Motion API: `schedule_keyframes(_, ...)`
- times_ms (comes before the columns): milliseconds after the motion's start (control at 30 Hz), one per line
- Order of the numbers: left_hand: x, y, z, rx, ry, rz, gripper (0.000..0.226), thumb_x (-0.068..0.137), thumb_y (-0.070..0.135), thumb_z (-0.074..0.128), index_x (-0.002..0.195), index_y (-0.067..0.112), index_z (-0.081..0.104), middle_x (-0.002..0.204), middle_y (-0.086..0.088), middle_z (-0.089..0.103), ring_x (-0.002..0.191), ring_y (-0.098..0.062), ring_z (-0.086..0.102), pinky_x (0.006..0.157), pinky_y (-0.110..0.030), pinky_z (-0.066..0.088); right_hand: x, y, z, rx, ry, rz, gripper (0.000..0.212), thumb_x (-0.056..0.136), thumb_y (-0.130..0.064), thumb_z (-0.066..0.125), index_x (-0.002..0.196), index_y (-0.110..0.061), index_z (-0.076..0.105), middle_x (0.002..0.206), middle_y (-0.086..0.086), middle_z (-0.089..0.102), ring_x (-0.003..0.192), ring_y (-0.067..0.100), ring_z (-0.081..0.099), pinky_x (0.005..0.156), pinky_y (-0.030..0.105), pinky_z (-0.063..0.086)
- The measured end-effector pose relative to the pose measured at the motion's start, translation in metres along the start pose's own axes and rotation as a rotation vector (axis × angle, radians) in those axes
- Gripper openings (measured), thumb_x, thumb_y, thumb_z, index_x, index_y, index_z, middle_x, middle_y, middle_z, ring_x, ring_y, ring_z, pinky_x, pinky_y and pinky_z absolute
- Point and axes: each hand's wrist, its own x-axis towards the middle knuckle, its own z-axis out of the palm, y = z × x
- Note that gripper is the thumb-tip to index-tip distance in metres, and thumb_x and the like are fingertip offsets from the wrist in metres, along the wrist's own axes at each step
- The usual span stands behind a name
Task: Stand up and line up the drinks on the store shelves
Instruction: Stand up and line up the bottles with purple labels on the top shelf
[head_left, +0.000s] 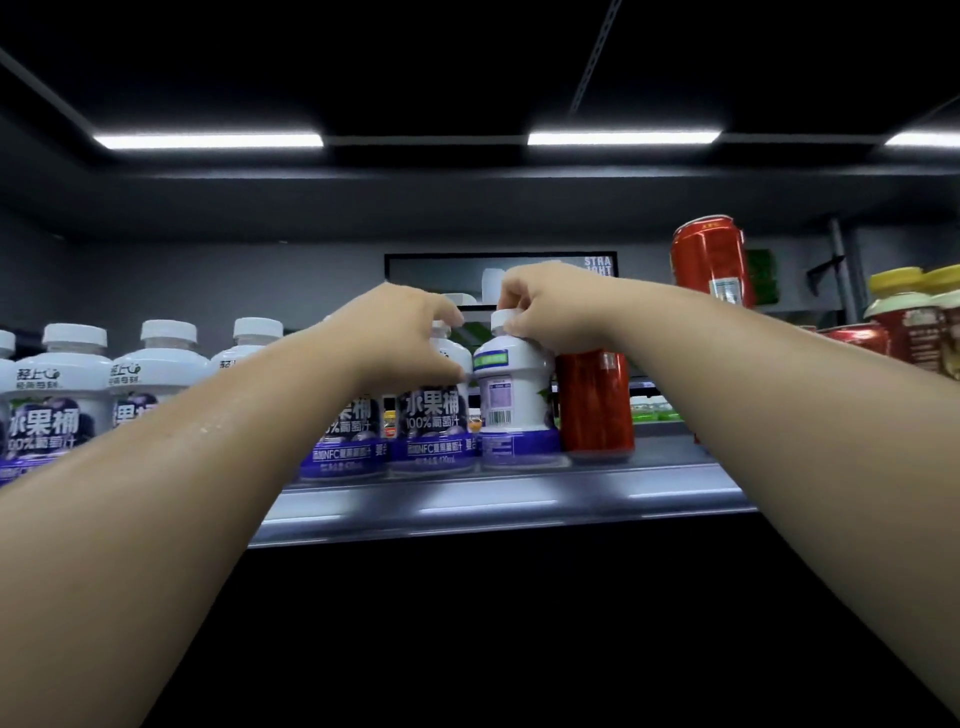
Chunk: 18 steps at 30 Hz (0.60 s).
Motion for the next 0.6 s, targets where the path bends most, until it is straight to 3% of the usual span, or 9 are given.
schedule_keyframes(33, 0.001, 0.001, -0.001, -0.015, 0.002, -0.010, 0.053, 0.077, 0.044, 0.074, 0.127, 0.032, 0.060, 0.118, 0.002, 0.063, 0.071, -0.008, 0.061, 0.070, -0.029, 0.054, 0.001, 0.001, 0.001, 0.003, -0.001, -0.009, 0.010, 0.095, -0.031, 0.061, 0.105, -0.026, 0.060, 0.109, -0.002, 0.066, 0.096, 0.019, 0.060, 0.086, 0.034, 0.049)
schedule_keyframes(100, 0.002, 0.001, 0.000, -0.019, 0.006, -0.011, 0.045, 0.077, 0.043, 0.075, 0.119, 0.032, 0.065, 0.109, 0.002, 0.064, 0.069, -0.009, 0.062, 0.065, -0.030, 0.056, 0.004, 0.005, 0.001, 0.057, -0.011, -0.005, 0.010, 0.095, -0.033, 0.063, 0.102, -0.027, 0.060, 0.109, -0.003, 0.066, 0.097, 0.018, 0.062, 0.088, 0.036, 0.051)
schedule_keyframes(233, 0.004, -0.002, 0.005, 0.008, 0.009, 0.015, 0.033, 0.078, 0.044, 0.072, 0.109, 0.033, 0.071, 0.105, 0.004, 0.066, 0.085, -0.014, 0.061, 0.072, -0.030, 0.052, 0.005, 0.006, -0.003, 0.082, -0.035, -0.006, 0.013, 0.094, -0.040, 0.064, 0.095, -0.028, 0.059, 0.101, -0.005, 0.066, 0.092, 0.016, 0.063, 0.081, 0.036, 0.051)
schedule_keyframes(367, 0.006, -0.006, 0.006, 0.019, 0.018, 0.015, 0.036, 0.077, 0.050, 0.072, 0.109, 0.036, 0.070, 0.110, 0.007, 0.066, 0.099, -0.017, 0.060, 0.086, -0.036, 0.052, 0.007, -0.001, -0.006, -0.099, -0.007, -0.015, 0.028, 0.092, -0.050, 0.064, 0.086, -0.024, 0.054, 0.089, -0.006, 0.058, 0.079, 0.010, 0.053, 0.060, 0.030, 0.036)
schedule_keyframes(500, 0.006, -0.009, 0.007, 0.024, 0.020, 0.033, 0.040, 0.077, 0.053, 0.072, 0.113, 0.036, 0.068, 0.115, 0.007, 0.066, 0.106, -0.017, 0.059, 0.092, -0.038, 0.050, 0.007, -0.003, -0.006, -0.087, 0.007, 0.005, 0.036, 0.087, -0.055, 0.068, 0.085, -0.022, 0.056, 0.087, -0.003, 0.060, 0.077, 0.013, 0.054, 0.061, 0.031, 0.038)
schedule_keyframes(600, 0.006, -0.013, 0.007, 0.045, 0.005, 0.076, 0.043, 0.078, 0.053, 0.071, 0.117, 0.036, 0.067, 0.119, 0.008, 0.065, 0.109, -0.017, 0.057, 0.094, -0.037, 0.048, 0.005, 0.002, -0.008, 0.015, -0.005, 0.032, 0.025, 0.087, -0.045, 0.069, 0.090, -0.022, 0.062, 0.092, -0.002, 0.064, 0.086, 0.017, 0.060, 0.066, 0.032, 0.044)
